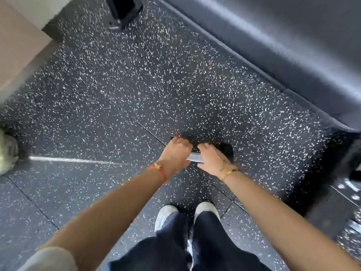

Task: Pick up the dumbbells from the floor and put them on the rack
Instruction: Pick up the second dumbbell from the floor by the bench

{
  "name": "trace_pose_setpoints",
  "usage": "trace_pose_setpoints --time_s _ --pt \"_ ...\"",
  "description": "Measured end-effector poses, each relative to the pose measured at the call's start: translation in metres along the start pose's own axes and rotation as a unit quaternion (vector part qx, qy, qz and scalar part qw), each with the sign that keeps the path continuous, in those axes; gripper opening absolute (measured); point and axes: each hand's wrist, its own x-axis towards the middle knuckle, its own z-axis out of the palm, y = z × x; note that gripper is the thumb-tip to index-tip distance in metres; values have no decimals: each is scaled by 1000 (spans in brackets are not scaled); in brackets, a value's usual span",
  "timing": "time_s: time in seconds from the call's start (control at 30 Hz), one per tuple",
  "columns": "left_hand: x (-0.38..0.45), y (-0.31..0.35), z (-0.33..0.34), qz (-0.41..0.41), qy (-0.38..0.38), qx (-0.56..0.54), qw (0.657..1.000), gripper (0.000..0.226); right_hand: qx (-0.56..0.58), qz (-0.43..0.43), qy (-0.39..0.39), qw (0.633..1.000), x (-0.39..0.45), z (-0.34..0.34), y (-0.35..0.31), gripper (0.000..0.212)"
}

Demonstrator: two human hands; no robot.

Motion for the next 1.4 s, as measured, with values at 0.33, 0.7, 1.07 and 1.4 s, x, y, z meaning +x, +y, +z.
trace_pose_setpoints --time_s 0.33,0.7,1.07,1.4 --pt "30 17 24 -14 -55 78 995 21 -60 74 -20 995 21 16 1 28" --pt "-52 14 -91 -13 -35 44 998 15 2 96 23 995 -69 -79 -48 27" --pt "-197 36 -364 33 -48 125 990 19 29 103 77 991 -256 -278 -136 24" --pt "-303 83 -557 116 37 162 979 24 59 136 124 981 -425 -432 -174 17"
